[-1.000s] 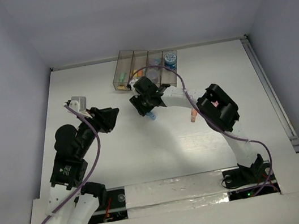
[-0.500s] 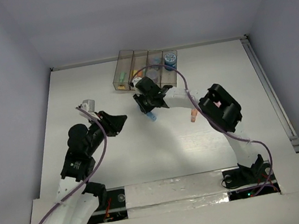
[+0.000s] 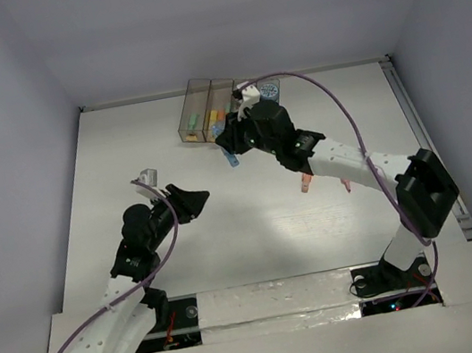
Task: Sort the stationery into containers
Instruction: Pick up the pen from the center of the board.
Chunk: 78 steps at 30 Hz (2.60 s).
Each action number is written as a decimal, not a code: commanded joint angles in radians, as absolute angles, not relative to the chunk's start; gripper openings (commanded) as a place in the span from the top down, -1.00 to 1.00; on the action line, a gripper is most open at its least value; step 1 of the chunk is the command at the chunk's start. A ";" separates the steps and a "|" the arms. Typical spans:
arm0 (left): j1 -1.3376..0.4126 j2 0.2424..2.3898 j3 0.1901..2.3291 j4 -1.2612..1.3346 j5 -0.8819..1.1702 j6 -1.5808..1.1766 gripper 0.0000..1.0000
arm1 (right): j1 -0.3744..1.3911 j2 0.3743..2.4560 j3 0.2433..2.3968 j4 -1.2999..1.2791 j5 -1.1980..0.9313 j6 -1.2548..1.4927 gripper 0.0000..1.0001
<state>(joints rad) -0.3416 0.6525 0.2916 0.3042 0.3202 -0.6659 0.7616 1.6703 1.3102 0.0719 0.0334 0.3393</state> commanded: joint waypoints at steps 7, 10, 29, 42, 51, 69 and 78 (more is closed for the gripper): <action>-0.501 0.738 0.282 0.598 0.223 -0.660 0.10 | 0.770 1.594 1.149 0.339 -0.054 0.561 0.92; -0.552 0.797 0.298 0.641 0.175 -0.640 0.08 | 0.770 1.597 1.134 0.370 -0.069 0.594 0.92; -0.617 0.983 0.344 0.838 0.147 -0.627 0.12 | 0.788 1.628 1.097 0.431 -0.074 0.621 0.92; -0.617 1.051 0.379 0.838 0.094 -0.624 0.49 | 0.798 1.638 1.095 0.425 -0.080 0.617 0.92; -0.626 1.063 0.399 0.810 0.058 -0.620 1.00 | 0.807 1.637 1.074 0.434 -0.086 0.624 0.92; -0.626 1.000 0.411 0.808 -0.069 -0.661 1.00 | 0.945 1.582 0.907 0.552 0.181 0.623 0.87; -0.626 0.974 0.426 0.784 -0.103 -0.627 1.00 | 0.968 1.554 0.853 0.519 0.178 0.670 0.85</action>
